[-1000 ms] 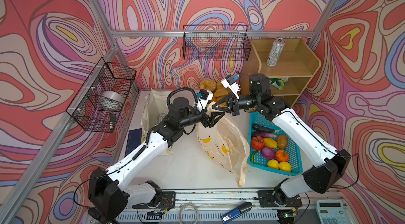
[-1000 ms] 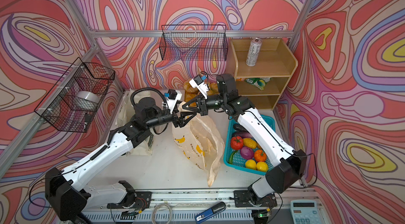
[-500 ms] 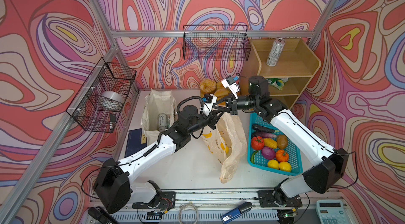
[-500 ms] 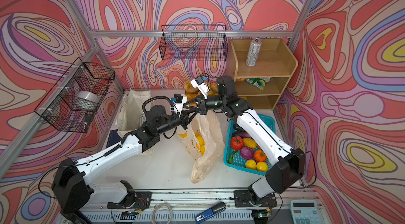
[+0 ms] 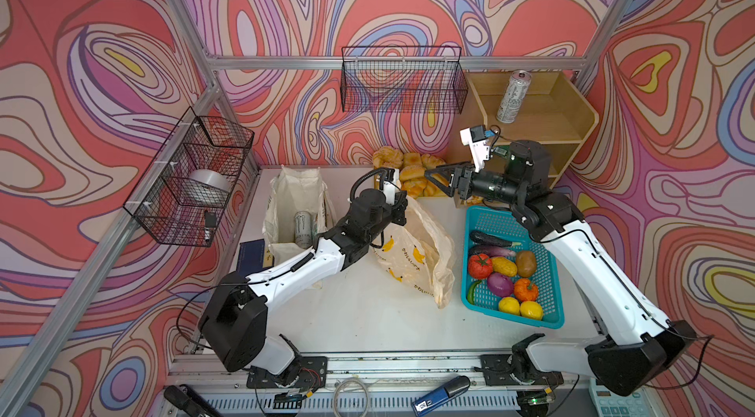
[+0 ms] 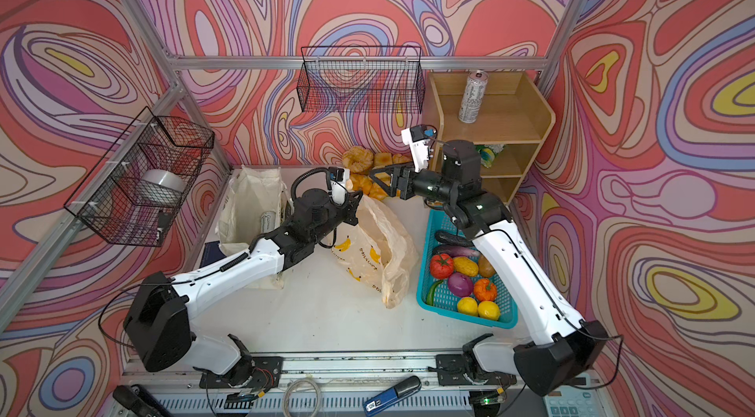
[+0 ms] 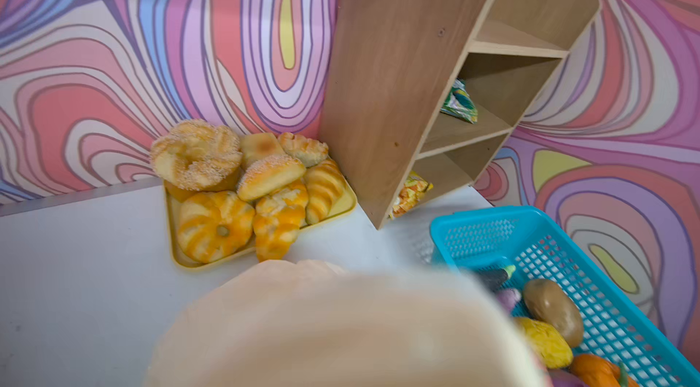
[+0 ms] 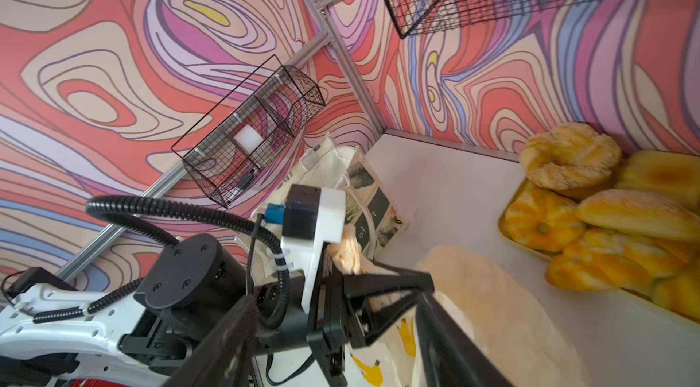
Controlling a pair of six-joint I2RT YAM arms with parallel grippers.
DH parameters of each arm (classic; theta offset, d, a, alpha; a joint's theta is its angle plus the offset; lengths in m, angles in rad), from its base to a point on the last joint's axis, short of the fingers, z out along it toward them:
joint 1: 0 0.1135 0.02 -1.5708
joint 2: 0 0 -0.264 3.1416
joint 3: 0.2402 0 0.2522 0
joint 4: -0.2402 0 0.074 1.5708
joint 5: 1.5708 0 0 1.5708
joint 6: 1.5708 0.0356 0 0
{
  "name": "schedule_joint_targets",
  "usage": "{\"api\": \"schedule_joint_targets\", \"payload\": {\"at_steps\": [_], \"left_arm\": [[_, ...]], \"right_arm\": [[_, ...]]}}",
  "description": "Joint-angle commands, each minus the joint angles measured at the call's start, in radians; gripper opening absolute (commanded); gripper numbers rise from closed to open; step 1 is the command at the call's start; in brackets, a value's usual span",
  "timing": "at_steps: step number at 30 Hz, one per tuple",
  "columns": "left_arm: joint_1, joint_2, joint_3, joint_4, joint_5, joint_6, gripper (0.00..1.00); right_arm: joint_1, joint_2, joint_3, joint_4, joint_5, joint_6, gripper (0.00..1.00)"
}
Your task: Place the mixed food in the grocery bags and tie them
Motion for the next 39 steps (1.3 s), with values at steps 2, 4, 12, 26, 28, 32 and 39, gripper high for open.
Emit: {"api": "schedule_joint_targets", "payload": {"at_steps": [2,4,12,26,28,32,39], "left_arm": [[0.010,0.047,0.113,-0.093,-0.168,-0.031,0.00],[0.013,0.073,0.152,-0.135,-0.213,-0.047,0.00],[0.021,0.165,0.272,-0.275,-0.370,-0.130,0.00],[0.021,0.170,0.279,-0.334,-0.401,-0.196,0.00],[0.022,0.168,0.276,-0.338,-0.403,-0.197,0.00],[0.024,0.164,0.260,-0.327,-0.390,-0.195,0.00],[0.066,0.126,0.224,-0.326,-0.301,-0.210,0.00]], "right_arm": [[-0.001,-0.082,-0.115,-0.176,0.161,0.030,0.76],[0.000,-0.131,-0.170,-0.202,0.161,0.034,0.79],[0.010,-0.285,-0.340,-0.300,0.179,0.030,0.85],[0.010,-0.222,-0.471,-0.295,0.503,-0.010,0.85],[0.008,-0.194,-0.471,-0.272,0.525,-0.019,0.84],[0.001,-0.126,-0.419,-0.235,0.571,-0.035,0.76],[0.001,-0.101,-0.390,-0.262,0.648,-0.063,0.79]]}}
